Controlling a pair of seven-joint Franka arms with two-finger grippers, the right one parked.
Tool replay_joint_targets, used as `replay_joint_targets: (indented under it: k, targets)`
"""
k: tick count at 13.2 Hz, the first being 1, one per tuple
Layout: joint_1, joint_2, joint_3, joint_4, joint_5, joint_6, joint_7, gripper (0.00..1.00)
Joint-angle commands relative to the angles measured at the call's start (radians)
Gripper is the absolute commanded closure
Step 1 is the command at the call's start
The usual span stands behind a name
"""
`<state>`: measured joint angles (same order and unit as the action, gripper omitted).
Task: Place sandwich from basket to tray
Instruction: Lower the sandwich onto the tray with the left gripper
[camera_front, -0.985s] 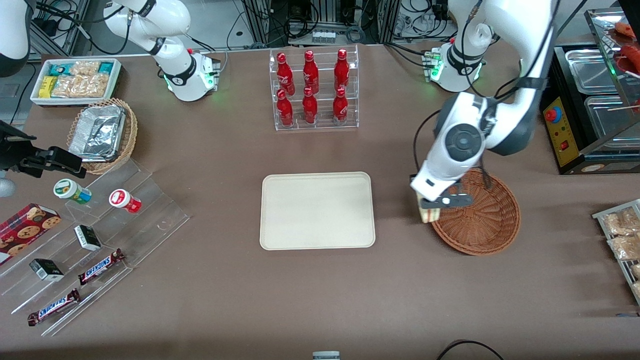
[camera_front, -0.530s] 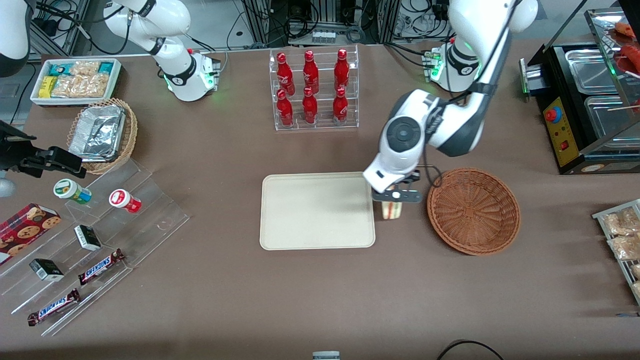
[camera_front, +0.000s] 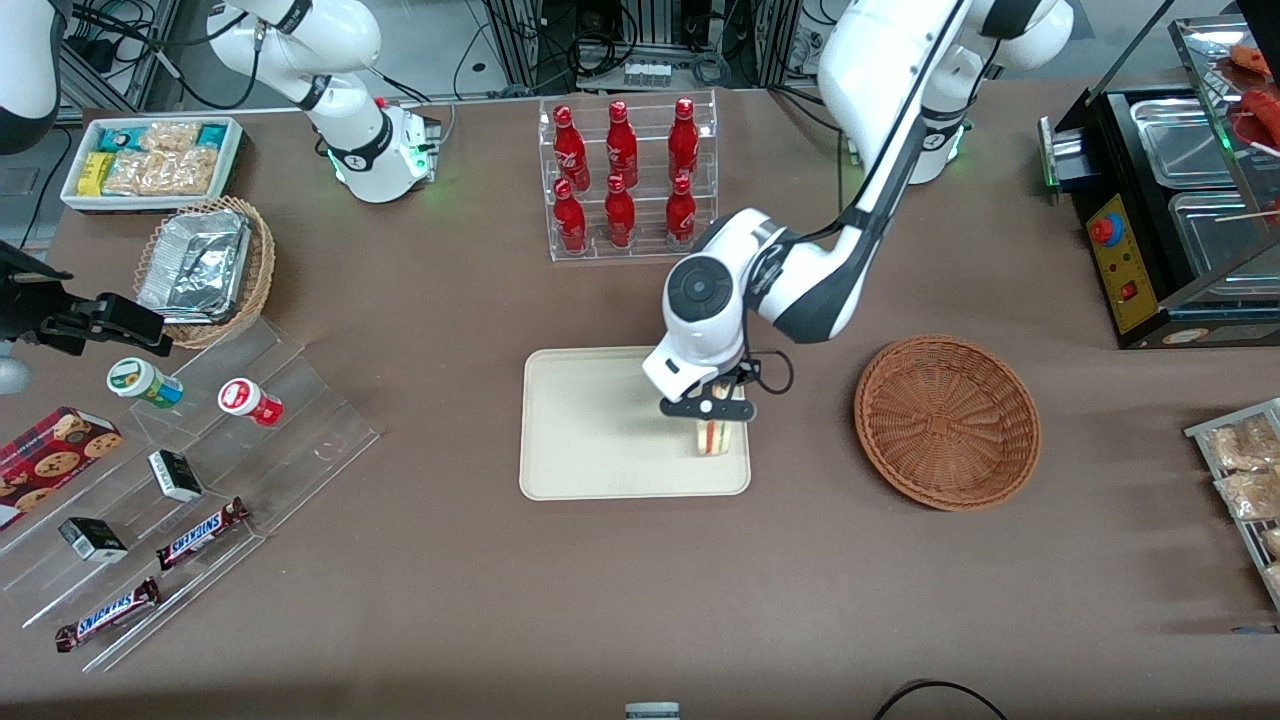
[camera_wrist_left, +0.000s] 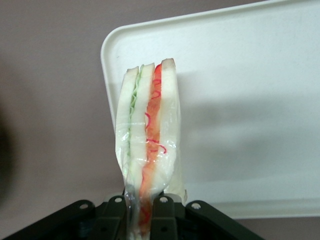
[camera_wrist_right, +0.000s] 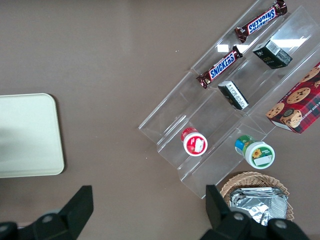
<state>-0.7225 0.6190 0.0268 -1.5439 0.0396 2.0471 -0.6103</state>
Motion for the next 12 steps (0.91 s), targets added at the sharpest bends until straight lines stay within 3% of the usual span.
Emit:
replay_joint_targets:
  k: [1, 6, 12]
  targets:
    - [-0.014, 0.070, 0.012, 0.103, 0.006, -0.018, -0.005, 1.00]
    - [-0.026, 0.154, 0.012, 0.185, 0.006, -0.015, -0.009, 1.00]
    - [-0.035, 0.182, 0.012, 0.185, 0.009, 0.016, -0.038, 1.00]
